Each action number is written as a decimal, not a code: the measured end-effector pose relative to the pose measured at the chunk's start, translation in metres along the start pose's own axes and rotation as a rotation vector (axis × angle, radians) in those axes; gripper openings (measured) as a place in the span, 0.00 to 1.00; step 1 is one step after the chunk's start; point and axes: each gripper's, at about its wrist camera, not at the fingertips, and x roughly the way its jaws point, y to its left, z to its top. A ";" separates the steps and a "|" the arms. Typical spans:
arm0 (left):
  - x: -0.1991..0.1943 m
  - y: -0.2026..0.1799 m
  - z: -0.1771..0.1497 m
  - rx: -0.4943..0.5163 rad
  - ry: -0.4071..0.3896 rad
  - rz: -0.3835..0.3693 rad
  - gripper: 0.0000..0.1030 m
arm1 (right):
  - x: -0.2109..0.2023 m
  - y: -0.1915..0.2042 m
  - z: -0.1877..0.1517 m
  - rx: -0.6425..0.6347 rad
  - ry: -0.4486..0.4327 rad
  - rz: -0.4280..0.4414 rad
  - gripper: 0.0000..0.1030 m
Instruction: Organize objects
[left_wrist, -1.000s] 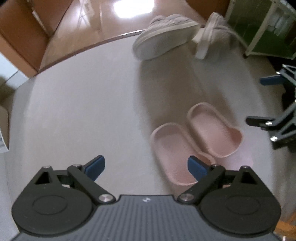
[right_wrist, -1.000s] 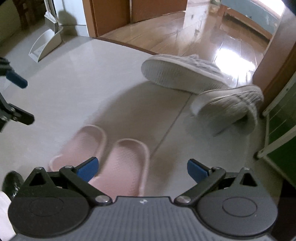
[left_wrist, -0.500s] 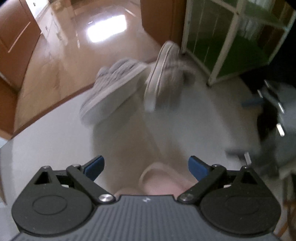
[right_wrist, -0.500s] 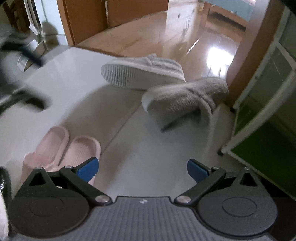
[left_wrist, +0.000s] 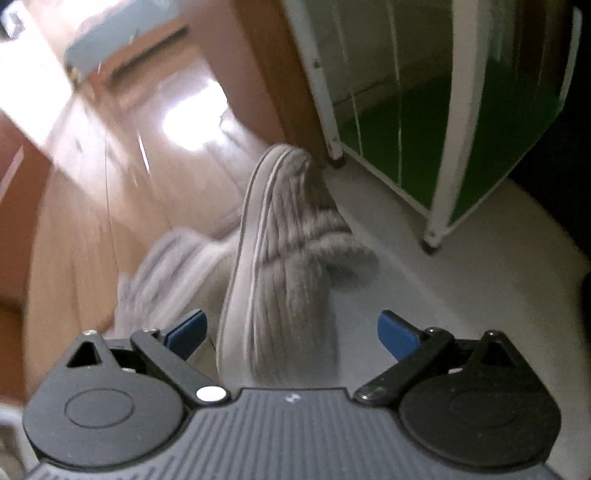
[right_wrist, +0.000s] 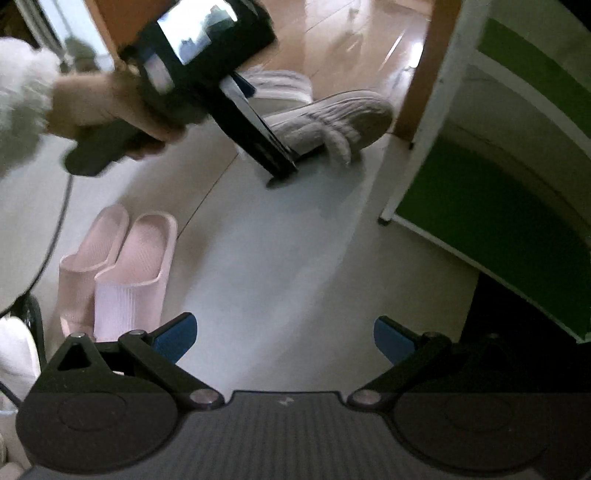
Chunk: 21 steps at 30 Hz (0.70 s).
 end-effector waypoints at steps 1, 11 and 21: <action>0.008 -0.005 0.004 0.033 -0.001 0.027 0.96 | 0.002 -0.004 0.003 0.022 0.014 0.001 1.00; 0.066 -0.015 0.028 0.095 -0.005 0.165 0.90 | -0.013 -0.027 0.041 0.077 -0.041 0.080 1.00; 0.049 0.029 0.035 -0.116 -0.019 0.078 0.24 | -0.013 -0.036 0.046 0.099 -0.037 0.097 1.00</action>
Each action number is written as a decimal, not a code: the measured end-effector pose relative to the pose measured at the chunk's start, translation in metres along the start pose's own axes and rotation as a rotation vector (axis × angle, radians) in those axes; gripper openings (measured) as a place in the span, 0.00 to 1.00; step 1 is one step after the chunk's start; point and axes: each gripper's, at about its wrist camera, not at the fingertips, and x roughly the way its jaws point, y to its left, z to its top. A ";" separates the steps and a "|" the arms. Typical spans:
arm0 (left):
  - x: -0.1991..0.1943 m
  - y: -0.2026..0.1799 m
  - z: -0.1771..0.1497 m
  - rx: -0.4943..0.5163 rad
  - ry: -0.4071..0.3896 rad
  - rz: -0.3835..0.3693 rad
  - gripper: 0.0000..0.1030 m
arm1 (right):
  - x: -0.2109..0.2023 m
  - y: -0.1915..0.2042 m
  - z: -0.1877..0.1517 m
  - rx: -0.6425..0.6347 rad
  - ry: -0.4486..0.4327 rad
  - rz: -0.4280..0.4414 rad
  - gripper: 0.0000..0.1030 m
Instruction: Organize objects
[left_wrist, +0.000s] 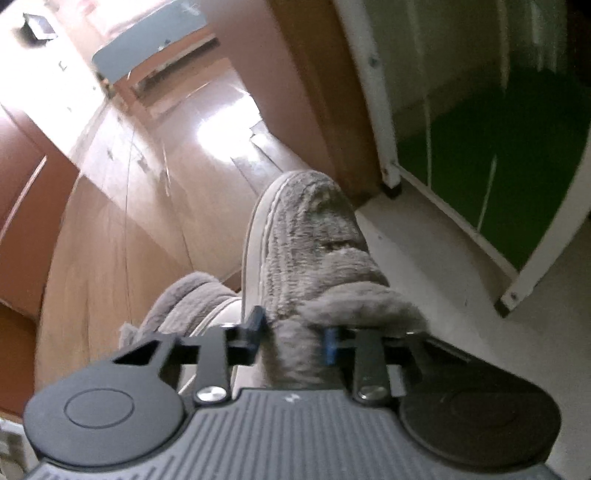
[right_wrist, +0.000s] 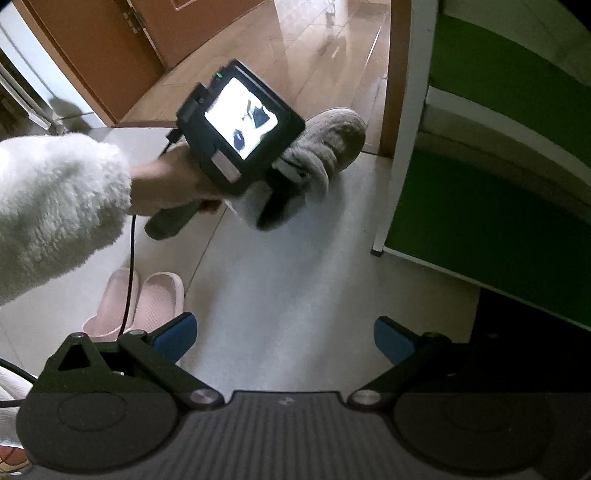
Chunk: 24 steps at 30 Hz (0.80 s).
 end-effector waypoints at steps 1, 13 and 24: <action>-0.002 0.005 0.001 -0.022 0.010 -0.013 0.20 | -0.001 0.000 0.000 0.001 -0.004 -0.002 1.00; -0.030 0.012 -0.026 -0.302 0.147 -0.222 0.14 | -0.008 0.005 0.001 -0.036 -0.044 -0.001 1.00; -0.077 -0.008 -0.082 -0.546 0.261 -0.335 0.17 | -0.006 0.008 -0.001 -0.063 -0.037 -0.005 1.00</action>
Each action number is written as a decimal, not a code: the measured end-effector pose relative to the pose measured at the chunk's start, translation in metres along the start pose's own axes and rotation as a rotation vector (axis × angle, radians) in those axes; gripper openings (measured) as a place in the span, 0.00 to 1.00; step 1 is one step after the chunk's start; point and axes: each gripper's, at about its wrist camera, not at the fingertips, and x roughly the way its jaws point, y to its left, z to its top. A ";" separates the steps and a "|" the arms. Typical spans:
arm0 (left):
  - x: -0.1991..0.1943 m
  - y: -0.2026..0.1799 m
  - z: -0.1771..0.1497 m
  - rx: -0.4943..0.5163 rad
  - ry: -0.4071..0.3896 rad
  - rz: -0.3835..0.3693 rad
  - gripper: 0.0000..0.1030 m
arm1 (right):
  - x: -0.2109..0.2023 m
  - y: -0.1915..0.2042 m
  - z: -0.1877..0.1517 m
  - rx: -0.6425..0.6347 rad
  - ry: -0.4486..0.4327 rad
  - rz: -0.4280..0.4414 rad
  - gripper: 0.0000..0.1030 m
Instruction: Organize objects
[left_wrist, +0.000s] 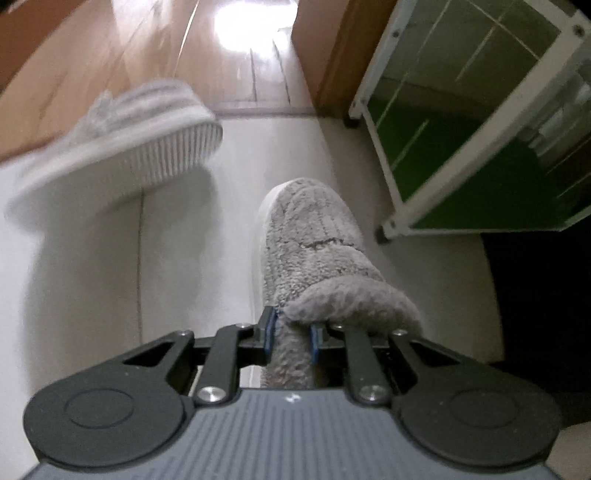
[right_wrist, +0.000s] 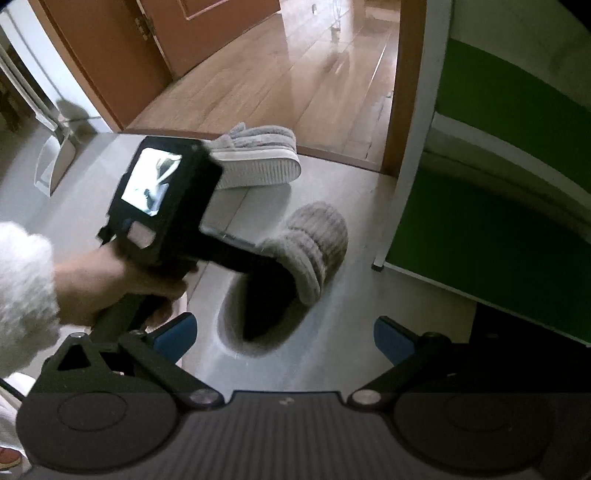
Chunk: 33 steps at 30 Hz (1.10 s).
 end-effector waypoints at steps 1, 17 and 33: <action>0.001 -0.001 -0.002 -0.007 0.010 -0.014 0.20 | 0.001 0.000 -0.001 -0.002 0.004 0.003 1.00; -0.070 0.000 -0.023 0.136 -0.017 0.079 0.71 | 0.014 0.016 -0.019 -0.082 0.010 0.011 1.00; -0.185 -0.011 -0.068 0.304 -0.057 0.172 0.86 | 0.034 0.017 -0.033 -0.273 -0.075 -0.024 1.00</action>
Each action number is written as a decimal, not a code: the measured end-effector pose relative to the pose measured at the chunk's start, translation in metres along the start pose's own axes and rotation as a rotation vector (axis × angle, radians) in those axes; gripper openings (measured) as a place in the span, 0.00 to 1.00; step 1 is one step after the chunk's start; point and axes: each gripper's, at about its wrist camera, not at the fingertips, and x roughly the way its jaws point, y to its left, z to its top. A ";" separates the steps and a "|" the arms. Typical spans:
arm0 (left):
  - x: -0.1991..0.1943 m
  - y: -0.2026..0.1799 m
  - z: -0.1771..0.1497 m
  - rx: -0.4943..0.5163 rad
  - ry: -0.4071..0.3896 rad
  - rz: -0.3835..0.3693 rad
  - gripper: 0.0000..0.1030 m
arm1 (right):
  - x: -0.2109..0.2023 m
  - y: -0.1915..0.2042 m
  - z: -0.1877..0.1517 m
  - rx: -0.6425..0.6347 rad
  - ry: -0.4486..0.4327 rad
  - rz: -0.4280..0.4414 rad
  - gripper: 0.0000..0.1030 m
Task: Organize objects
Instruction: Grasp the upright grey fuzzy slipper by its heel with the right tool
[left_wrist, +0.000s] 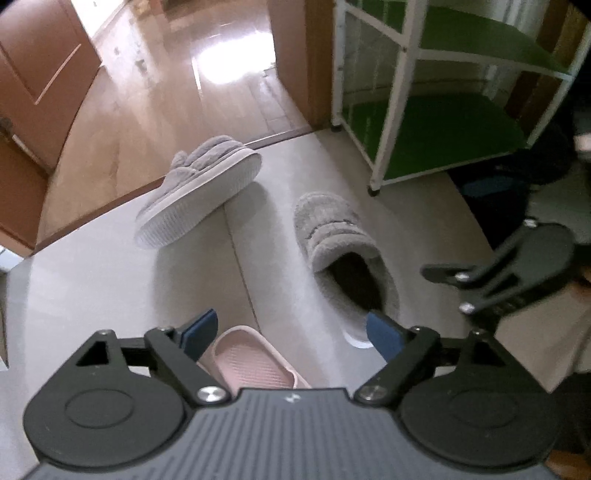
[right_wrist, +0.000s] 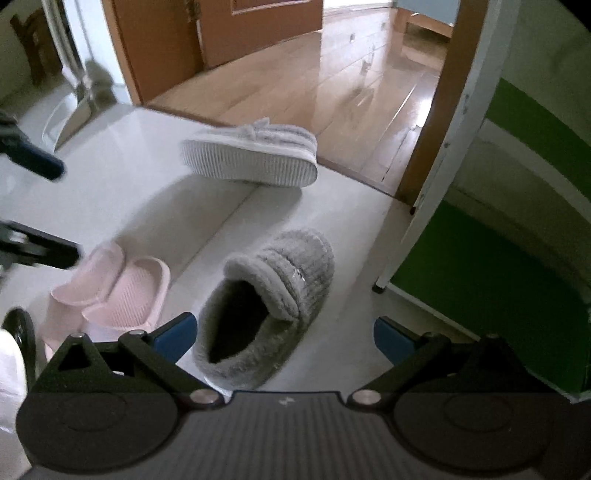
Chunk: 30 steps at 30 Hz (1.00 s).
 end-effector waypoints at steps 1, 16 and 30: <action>0.001 0.000 -0.001 0.007 -0.003 0.001 0.88 | 0.006 0.000 0.000 -0.010 0.005 0.002 1.00; 0.028 0.029 -0.004 0.020 0.067 0.091 0.88 | 0.136 0.041 0.016 -0.381 0.062 -0.109 0.86; 0.018 0.035 0.001 0.052 0.056 0.123 0.88 | 0.155 0.046 0.028 -0.326 0.208 -0.162 0.18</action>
